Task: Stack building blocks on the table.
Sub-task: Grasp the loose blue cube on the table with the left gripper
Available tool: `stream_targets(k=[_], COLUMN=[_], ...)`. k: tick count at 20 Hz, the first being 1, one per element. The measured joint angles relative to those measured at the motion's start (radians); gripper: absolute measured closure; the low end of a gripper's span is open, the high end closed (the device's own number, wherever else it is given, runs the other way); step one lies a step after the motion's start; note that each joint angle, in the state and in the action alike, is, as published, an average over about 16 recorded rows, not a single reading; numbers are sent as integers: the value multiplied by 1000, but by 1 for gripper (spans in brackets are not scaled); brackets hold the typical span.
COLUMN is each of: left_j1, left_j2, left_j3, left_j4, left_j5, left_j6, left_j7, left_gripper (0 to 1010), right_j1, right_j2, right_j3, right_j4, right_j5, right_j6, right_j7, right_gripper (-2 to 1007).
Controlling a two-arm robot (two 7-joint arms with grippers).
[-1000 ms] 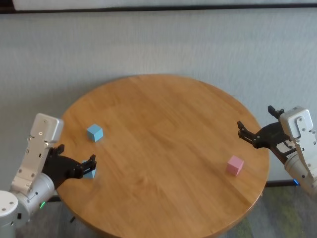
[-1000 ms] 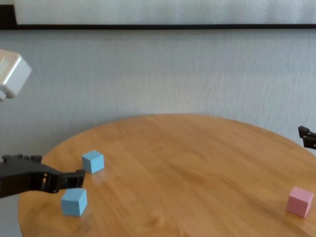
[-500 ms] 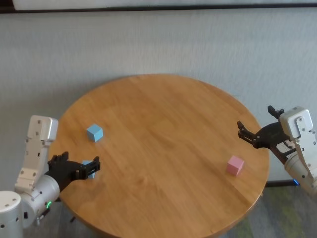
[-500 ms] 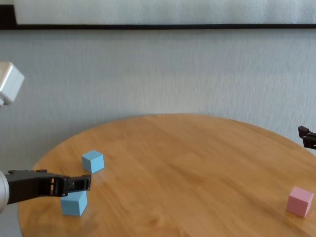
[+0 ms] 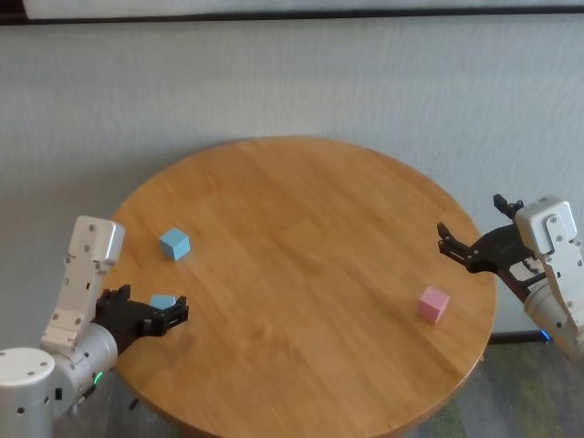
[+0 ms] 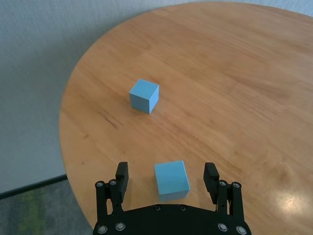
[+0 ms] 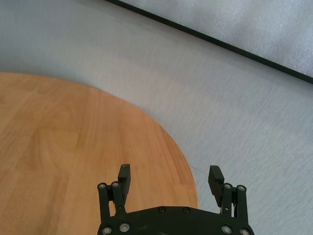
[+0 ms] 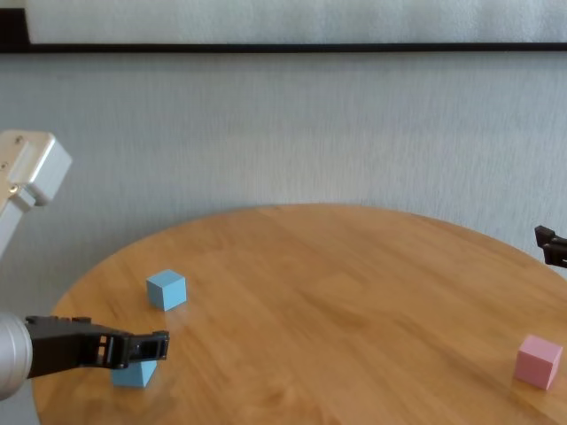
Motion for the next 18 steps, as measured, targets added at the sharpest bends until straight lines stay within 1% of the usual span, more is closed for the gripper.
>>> stream_targets(k=[7,18], left_j1=[-13,-31], left_j2=[-6,-25], left_j3=[8,2], left_j4=[33,89], left_j5=[29,54], left_j6=[-6,-30], left_j7=[-18,-44], left_gripper=[10,10], right_j1=[0,0], right_j2=[0,0], right_j3=[0,0], right_j4=[0,0], right_j5=[0,0], right_j6=[0,0], right_j7=[0,0], right_gripper=[0,0])
